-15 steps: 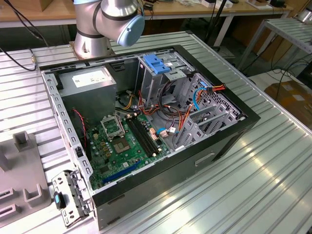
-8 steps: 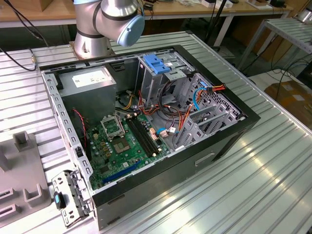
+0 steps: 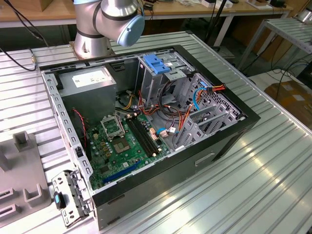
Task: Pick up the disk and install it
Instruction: 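Pick up the disk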
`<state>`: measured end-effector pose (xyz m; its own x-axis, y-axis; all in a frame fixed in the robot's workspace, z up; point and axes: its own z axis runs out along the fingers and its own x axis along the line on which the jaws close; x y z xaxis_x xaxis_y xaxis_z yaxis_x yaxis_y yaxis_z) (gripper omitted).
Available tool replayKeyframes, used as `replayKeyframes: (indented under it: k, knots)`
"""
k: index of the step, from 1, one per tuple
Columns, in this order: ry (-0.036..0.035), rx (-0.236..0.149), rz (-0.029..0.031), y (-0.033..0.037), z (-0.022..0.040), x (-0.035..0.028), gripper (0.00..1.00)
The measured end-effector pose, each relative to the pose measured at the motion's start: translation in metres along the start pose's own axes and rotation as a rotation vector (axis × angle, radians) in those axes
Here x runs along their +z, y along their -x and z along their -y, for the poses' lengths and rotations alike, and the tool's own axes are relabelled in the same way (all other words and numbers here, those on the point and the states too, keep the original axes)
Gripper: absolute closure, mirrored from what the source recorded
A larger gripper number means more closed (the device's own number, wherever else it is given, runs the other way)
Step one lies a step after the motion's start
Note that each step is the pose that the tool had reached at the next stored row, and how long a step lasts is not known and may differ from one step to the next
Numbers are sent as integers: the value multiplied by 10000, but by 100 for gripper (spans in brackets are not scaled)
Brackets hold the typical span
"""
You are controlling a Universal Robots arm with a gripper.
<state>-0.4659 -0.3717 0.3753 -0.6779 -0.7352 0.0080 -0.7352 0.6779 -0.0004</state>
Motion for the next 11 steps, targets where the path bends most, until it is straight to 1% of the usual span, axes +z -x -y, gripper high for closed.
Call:
replayKeyframes:
  k: [3,4,6,7,8,9,10,11]
  knots:
    - [-4,-425,1,0,0,1,89]
    - [-6,-690,2,0,1,1,89]
    - [-9,-1094,1,0,1,1,89]
    - [-11,-1399,1,0,1,2,89]
    - [-12,-1534,1,0,1,3,89]
    - [-15,-1763,2,0,2,4,89]
    - [-18,-2112,3,1,2,6,89]
    - [-19,-2267,3,1,2,7,89]
